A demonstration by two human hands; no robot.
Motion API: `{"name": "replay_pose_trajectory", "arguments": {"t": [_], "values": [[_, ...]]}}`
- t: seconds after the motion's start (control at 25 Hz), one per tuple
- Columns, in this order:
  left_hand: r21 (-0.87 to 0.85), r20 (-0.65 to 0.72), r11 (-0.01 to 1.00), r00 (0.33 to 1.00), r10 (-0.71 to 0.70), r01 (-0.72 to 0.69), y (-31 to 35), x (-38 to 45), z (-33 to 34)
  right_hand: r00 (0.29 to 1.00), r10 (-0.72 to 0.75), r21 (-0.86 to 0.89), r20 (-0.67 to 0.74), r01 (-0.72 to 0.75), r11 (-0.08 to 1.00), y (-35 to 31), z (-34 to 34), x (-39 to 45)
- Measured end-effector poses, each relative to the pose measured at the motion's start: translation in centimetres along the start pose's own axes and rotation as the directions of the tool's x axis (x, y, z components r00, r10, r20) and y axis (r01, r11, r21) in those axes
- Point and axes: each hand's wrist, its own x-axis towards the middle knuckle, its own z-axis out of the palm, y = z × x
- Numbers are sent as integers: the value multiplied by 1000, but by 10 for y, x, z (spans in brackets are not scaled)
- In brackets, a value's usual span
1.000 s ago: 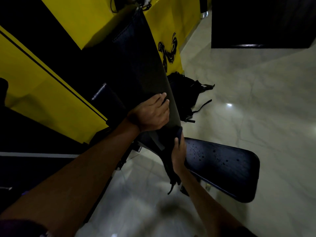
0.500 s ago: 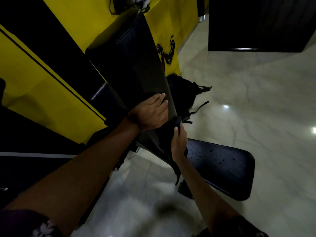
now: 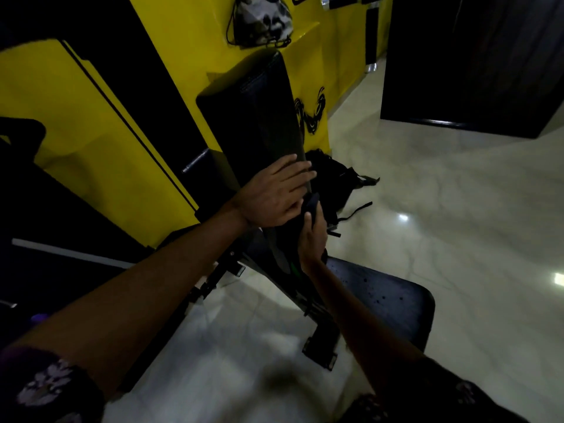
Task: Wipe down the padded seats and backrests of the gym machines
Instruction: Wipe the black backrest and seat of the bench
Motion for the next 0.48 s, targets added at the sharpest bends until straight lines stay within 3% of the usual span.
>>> {"name": "replay_pose_trajectory", "arguments": {"t": [0.12,0.32,0.4,0.48], "values": [[102,-68,992,995,-66,73,-22,2,-21,986,-151,7,77,151,989,3,0,-27],[301,-228,923,957,-177,242,-51,14,-43,997,69,15,21,-69,997,-20,-6,-3],[319,-318,863,902,-292,392,-56,16,-45,1000,-28,-9,3,28,1000,-42,-4,-10],[270,-418,782,801,-430,561,-53,19,-41,989,-147,-57,23,148,987,-43,-3,-25]]}}
